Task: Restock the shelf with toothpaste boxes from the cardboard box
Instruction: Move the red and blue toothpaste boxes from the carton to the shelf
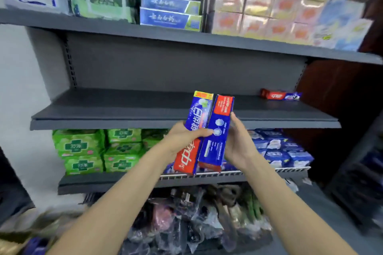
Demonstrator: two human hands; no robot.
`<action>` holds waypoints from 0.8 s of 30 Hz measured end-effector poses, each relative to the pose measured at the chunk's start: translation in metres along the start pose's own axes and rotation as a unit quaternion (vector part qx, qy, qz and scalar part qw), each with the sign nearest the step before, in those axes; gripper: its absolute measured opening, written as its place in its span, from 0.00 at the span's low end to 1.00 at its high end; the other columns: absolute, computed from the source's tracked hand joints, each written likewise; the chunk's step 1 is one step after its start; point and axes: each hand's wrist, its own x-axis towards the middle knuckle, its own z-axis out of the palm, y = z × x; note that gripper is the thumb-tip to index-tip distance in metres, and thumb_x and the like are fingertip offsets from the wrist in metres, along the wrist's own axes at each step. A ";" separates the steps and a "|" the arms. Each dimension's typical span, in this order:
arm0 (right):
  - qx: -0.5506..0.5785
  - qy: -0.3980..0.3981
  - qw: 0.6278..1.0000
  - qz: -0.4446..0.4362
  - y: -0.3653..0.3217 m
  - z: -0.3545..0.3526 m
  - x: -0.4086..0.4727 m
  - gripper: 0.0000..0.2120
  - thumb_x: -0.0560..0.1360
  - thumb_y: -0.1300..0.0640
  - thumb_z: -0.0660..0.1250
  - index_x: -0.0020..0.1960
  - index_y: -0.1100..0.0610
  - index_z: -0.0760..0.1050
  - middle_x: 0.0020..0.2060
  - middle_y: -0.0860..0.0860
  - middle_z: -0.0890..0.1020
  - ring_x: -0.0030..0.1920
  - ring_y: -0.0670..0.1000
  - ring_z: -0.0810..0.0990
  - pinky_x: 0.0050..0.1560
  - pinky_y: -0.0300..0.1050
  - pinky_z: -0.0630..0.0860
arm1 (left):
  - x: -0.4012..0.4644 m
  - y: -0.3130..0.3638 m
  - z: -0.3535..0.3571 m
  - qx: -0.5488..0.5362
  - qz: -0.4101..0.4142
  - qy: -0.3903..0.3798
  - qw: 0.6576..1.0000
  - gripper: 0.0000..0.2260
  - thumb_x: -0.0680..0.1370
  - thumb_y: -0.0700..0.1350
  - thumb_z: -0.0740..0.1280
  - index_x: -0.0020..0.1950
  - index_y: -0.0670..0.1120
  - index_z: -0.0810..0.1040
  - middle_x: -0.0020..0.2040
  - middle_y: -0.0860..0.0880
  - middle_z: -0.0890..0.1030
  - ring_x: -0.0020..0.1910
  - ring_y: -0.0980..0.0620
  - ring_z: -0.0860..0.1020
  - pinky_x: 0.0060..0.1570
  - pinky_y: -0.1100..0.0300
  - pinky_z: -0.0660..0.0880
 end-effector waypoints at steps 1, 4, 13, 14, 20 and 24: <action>-0.014 0.007 1.000 0.001 -0.009 -0.012 0.006 0.28 0.76 0.39 0.57 0.66 0.59 0.72 0.59 0.59 0.80 0.58 0.58 0.79 0.58 0.56 0.76 | 0.015 0.003 0.016 0.003 0.006 0.010 1.000 0.16 0.69 0.44 0.76 0.53 0.44 0.77 0.45 0.44 0.85 0.36 0.51 0.84 0.39 0.58 0.81; -0.064 0.068 0.996 -0.013 -0.045 -0.049 0.023 0.26 0.72 0.41 0.66 0.59 0.61 0.77 0.47 0.59 0.84 0.45 0.58 0.84 0.49 0.56 0.80 | 0.057 0.012 0.055 0.068 0.018 0.043 0.997 0.27 0.65 0.49 0.79 0.55 0.43 0.70 0.47 0.41 0.83 0.41 0.44 0.83 0.46 0.49 0.80; -0.054 0.114 0.992 0.031 -0.144 -0.161 0.119 0.20 0.77 0.43 0.55 0.45 0.60 0.72 0.33 0.59 0.81 0.30 0.55 0.79 0.35 0.44 0.77 | 0.196 0.039 0.122 0.048 -0.015 -0.020 0.999 0.18 0.72 0.48 0.72 0.57 0.42 0.74 0.45 0.41 0.83 0.37 0.47 0.81 0.39 0.57 0.79; -0.056 0.108 0.992 0.022 -0.155 -0.170 0.132 0.18 0.77 0.46 0.54 0.43 0.60 0.71 0.34 0.59 0.80 0.31 0.55 0.78 0.38 0.45 0.76 | 0.212 0.042 0.128 0.046 -0.018 -0.027 0.998 0.19 0.71 0.48 0.72 0.58 0.42 0.73 0.47 0.41 0.83 0.40 0.46 0.82 0.43 0.55 0.79; -0.195 0.135 0.971 -0.020 -0.218 -0.226 0.189 0.11 0.77 0.55 0.64 0.57 0.59 0.73 0.34 0.55 0.83 0.29 0.51 0.82 0.32 0.44 0.78 | 0.290 0.055 0.172 0.089 -0.001 -0.026 0.996 0.23 0.70 0.49 0.73 0.59 0.44 0.68 0.54 0.42 0.82 0.51 0.44 0.82 0.57 0.44 0.77; -0.321 0.136 0.929 -0.123 -0.255 -0.264 0.222 0.14 0.73 0.64 0.69 0.58 0.65 0.76 0.31 0.50 0.83 0.26 0.44 0.80 0.30 0.37 0.77 | 0.323 0.064 0.205 0.142 0.000 0.002 0.990 0.22 0.72 0.48 0.73 0.60 0.43 0.68 0.53 0.43 0.81 0.47 0.47 0.81 0.48 0.53 0.79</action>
